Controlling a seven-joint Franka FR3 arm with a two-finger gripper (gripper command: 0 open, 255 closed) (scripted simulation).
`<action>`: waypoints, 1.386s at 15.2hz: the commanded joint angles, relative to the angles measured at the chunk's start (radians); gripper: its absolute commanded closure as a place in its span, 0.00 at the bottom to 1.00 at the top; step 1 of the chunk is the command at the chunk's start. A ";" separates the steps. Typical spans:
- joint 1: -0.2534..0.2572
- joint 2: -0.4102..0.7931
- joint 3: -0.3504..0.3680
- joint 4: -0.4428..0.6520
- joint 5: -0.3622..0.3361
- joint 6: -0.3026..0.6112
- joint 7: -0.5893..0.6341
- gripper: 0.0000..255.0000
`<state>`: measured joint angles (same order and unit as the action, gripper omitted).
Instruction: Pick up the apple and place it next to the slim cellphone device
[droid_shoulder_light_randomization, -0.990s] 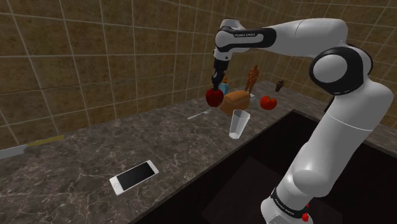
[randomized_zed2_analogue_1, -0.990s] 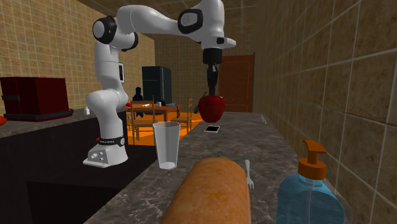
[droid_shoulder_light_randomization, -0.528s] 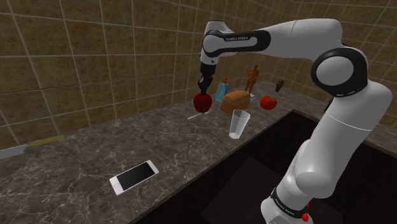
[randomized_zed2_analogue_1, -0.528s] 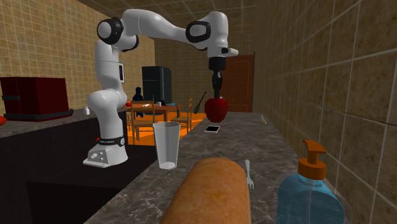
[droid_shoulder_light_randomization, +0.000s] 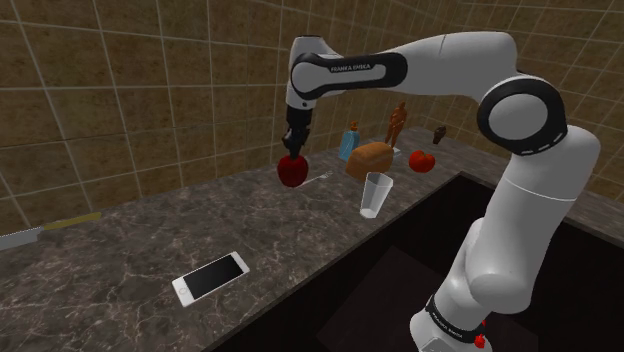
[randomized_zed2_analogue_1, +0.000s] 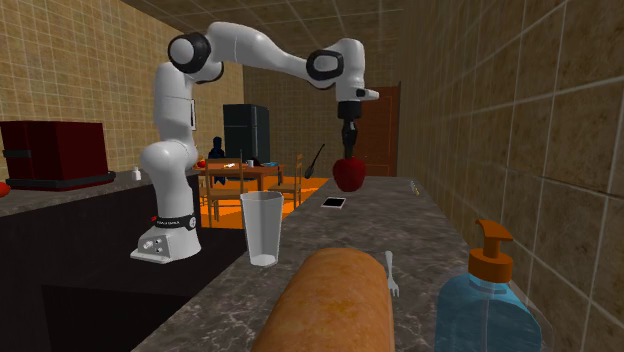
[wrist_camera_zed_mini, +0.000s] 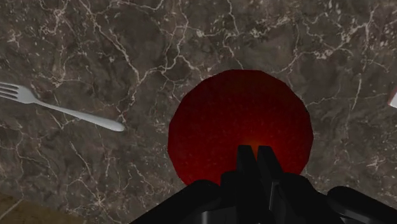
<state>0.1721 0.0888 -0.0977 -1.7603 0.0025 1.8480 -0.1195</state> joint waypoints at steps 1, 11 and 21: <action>0.023 0.020 0.019 0.013 0.000 0.008 0.044 1.00; 0.138 0.202 0.099 0.202 -0.009 0.000 0.240 1.00; 0.264 0.492 0.145 0.585 -0.035 -0.094 0.409 1.00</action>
<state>0.4229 0.5414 0.0445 -1.2298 -0.0292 1.7676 0.2734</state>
